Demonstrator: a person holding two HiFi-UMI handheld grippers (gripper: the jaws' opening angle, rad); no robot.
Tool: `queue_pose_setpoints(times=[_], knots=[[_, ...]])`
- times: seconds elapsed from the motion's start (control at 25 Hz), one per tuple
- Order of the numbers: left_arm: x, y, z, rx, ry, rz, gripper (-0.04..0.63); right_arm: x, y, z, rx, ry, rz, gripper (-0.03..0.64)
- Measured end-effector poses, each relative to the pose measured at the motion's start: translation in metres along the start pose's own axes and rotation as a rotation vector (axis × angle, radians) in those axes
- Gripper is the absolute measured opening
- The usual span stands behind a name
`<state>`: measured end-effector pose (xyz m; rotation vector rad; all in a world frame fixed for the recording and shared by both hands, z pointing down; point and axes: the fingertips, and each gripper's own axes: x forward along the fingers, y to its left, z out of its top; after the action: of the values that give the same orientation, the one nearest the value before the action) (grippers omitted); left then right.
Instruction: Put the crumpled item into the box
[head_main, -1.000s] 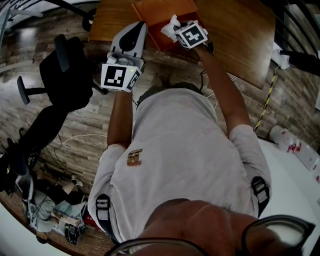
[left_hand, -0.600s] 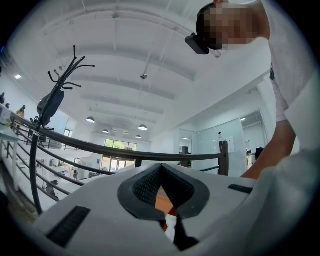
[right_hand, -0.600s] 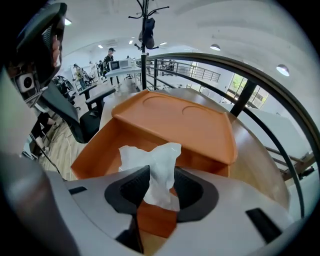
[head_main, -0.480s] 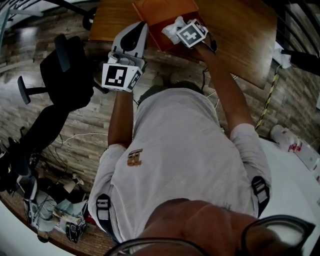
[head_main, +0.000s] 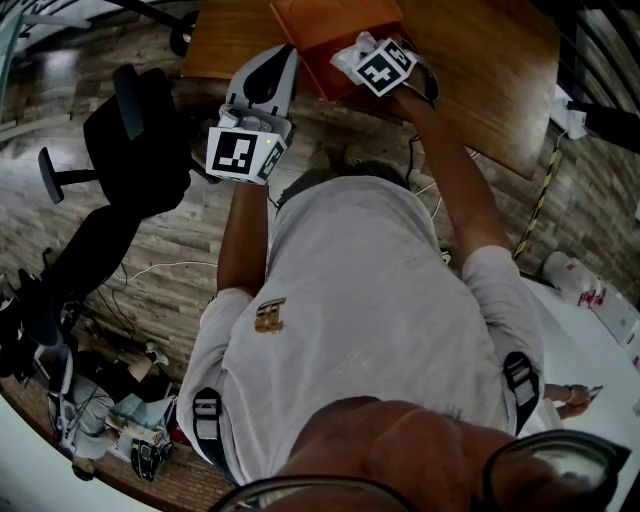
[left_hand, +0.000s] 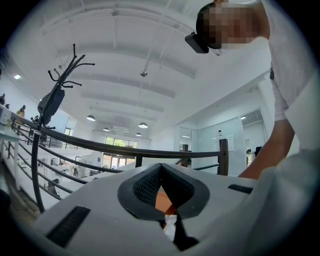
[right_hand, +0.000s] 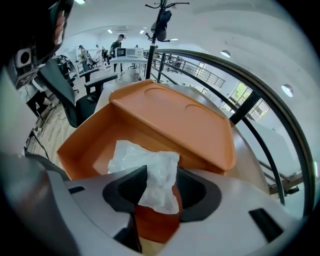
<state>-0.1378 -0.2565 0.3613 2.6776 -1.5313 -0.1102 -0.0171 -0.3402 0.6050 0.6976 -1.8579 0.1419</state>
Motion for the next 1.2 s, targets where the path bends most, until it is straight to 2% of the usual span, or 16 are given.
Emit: queue_pose_setpoints(times=[0.72,1.04,1.2], knots=[[0.0,-0.004,-0.01,-0.001,0.028,-0.024,0.02,-0.048,-0.006,0.017,0.155,-0.233,0.016,0.192],[0.006,-0.007,-0.011,-0.003,0.026,-0.034,0.02,-0.08,-0.009,0.032,0.201,-0.382,0.02,0.13],[0.007,-0.008,-0.009,0.0,0.023,-0.039,0.02,-0.103,-0.01,0.044,0.237,-0.488,0.032,0.103]])
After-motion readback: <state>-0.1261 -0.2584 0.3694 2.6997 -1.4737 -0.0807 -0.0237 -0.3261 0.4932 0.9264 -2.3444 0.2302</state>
